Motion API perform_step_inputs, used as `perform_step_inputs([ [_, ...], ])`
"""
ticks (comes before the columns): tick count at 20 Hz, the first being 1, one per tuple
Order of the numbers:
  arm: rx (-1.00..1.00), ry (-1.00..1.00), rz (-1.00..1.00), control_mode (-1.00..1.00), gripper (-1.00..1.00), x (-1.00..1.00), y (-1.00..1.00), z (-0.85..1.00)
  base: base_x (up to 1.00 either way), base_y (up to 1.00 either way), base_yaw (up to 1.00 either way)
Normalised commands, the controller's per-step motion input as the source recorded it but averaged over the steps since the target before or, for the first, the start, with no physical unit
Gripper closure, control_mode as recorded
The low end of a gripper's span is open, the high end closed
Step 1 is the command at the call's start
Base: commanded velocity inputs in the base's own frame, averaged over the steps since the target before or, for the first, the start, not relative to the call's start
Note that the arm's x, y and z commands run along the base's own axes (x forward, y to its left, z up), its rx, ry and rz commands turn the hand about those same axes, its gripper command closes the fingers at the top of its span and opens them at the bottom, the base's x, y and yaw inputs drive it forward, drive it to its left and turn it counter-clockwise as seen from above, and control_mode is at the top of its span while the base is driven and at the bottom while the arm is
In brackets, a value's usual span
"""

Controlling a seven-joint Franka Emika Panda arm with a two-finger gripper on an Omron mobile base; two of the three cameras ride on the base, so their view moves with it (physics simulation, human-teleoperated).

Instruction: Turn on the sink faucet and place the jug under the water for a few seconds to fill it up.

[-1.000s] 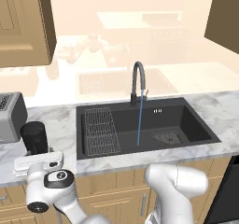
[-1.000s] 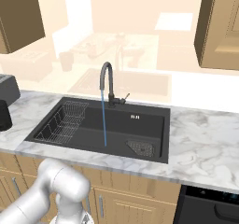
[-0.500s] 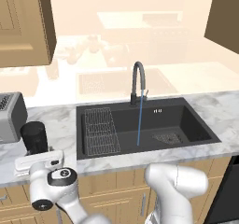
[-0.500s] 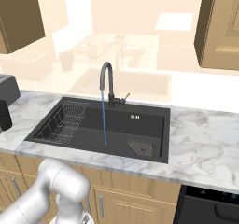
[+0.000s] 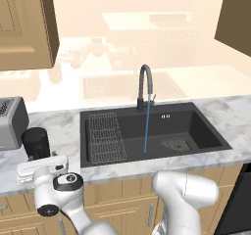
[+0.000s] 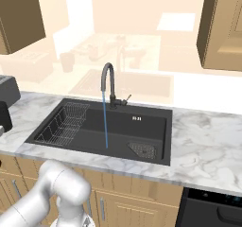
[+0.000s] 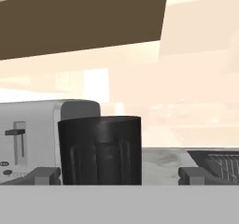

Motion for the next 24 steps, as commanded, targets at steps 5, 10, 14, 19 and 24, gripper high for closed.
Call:
perform_step_inputs([
  [5,0.0,0.0,0.02,-1.0,-1.0,0.14,0.0,-0.01,0.0,0.0,0.0],
  [10,0.0,0.0,0.0,-1.0,-1.0,0.21,0.0,-0.09,0.0,0.0,0.0],
  [14,0.0,0.0,0.0,-1.0,-1.0,0.21,0.0,-0.12,0.0,0.0,0.0],
  [19,0.0,0.0,0.0,-1.0,-1.0,0.12,0.0,-0.12,0.0,0.0,0.0],
  [24,0.0,0.0,0.0,-1.0,-1.0,0.01,0.0,-0.11,0.0,0.0,0.0],
])
